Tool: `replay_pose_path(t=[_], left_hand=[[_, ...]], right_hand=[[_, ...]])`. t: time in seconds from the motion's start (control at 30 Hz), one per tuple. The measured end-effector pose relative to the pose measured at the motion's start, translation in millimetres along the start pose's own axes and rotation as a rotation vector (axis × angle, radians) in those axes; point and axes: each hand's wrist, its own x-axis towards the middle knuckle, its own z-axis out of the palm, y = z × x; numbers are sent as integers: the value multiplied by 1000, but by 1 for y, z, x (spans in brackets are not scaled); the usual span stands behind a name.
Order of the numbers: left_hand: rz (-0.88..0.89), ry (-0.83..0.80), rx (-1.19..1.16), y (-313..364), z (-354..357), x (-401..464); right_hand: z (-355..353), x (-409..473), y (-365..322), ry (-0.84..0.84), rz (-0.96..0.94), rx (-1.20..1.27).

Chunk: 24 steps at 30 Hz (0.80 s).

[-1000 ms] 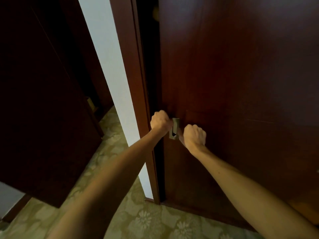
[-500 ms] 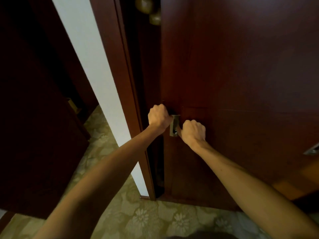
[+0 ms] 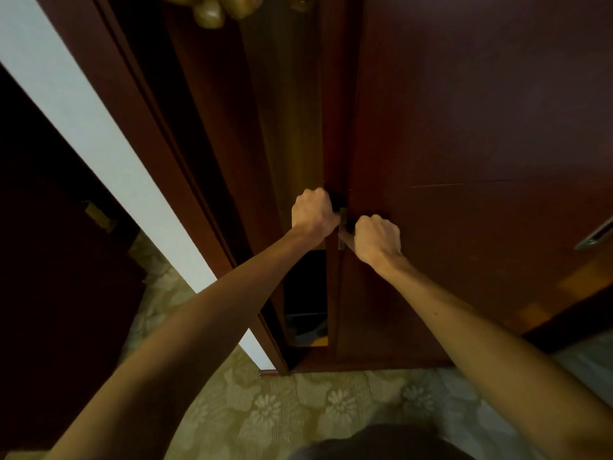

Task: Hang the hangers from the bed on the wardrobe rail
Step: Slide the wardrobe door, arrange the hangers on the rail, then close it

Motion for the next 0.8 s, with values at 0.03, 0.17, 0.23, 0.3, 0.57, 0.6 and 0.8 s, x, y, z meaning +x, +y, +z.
replay_pose_path(t=[0.03, 0.17, 0.23, 0.3, 0.57, 0.6, 0.8], left_hand=[[16, -7, 4, 7, 3, 1], [62, -29, 16, 37, 19, 4], [73, -35, 29, 52, 27, 5], [91, -47, 24, 68, 33, 6], [165, -78, 29, 132, 59, 12], [172, -90, 24, 140, 62, 13], [239, -119, 25, 185, 80, 16]], right_hand=[[-1, 1, 9, -4, 11, -8], [-3, 4, 49, 14, 30, 6], [-4, 5, 68, 15, 37, 46], [-7, 5, 87, 38, 47, 60], [-12, 10, 170, 47, 81, 27], [-12, 11, 179, 43, 87, 22], [-19, 13, 237, 22, 99, 35]])
